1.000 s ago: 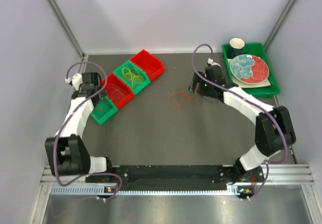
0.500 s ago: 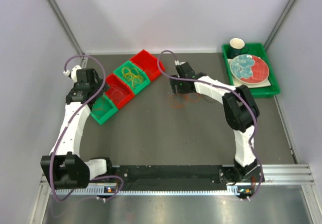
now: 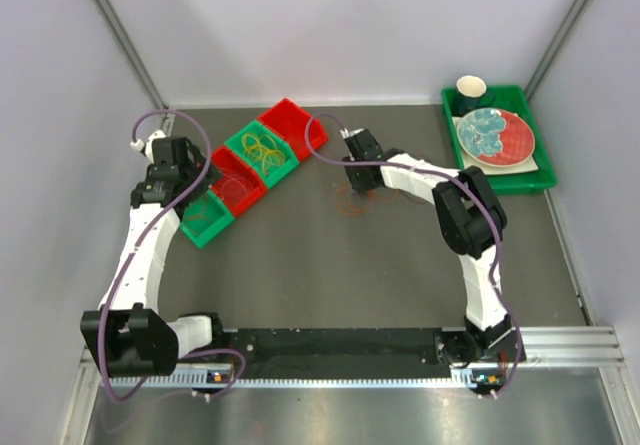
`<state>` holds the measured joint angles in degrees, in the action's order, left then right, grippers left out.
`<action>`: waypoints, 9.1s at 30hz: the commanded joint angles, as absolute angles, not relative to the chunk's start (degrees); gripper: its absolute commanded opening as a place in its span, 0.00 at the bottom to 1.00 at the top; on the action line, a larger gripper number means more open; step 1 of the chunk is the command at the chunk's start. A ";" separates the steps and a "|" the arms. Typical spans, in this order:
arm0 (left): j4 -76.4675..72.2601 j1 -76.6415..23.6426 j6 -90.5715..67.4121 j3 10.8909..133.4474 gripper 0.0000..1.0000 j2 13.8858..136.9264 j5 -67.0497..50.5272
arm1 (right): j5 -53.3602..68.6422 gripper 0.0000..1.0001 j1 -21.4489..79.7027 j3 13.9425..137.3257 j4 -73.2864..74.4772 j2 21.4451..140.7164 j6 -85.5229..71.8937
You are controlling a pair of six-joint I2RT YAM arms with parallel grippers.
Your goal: Untangle the cables
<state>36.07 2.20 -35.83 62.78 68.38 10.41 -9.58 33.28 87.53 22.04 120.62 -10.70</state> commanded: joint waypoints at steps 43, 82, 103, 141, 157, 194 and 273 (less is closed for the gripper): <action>40.18 -34.61 -60.18 59.16 0.82 81.46 24.41 | -3.25 0.96 28.13 59.42 15.38 86.31 -31.46; 34.02 -36.66 -54.80 66.98 0.00 93.89 30.24 | 1.85 0.93 26.02 55.81 13.01 86.66 -32.52; 50.45 -9.50 -30.32 79.11 0.00 62.67 38.82 | 5.36 0.91 26.02 57.83 10.11 90.00 -34.45; 30.85 3.96 -36.30 71.37 0.00 100.72 31.56 | 6.06 0.90 26.02 56.51 9.05 90.97 -34.98; 29.27 4.13 -36.39 69.79 0.37 97.67 29.35 | 5.71 0.91 26.10 56.78 9.40 90.44 -34.54; 44.05 -4.75 -32.08 61.89 0.41 74.74 38.93 | 4.22 0.90 26.63 57.13 10.28 88.86 -34.01; 13.38 17.67 -40.25 52.21 0.00 80.84 -1.32 | 8.09 0.90 26.89 58.01 8.61 90.79 -35.07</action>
<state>19.31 18.59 -38.76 50.22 76.82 0.71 8.16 26.46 55.92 10.66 90.94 -34.74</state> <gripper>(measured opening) 0.010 0.904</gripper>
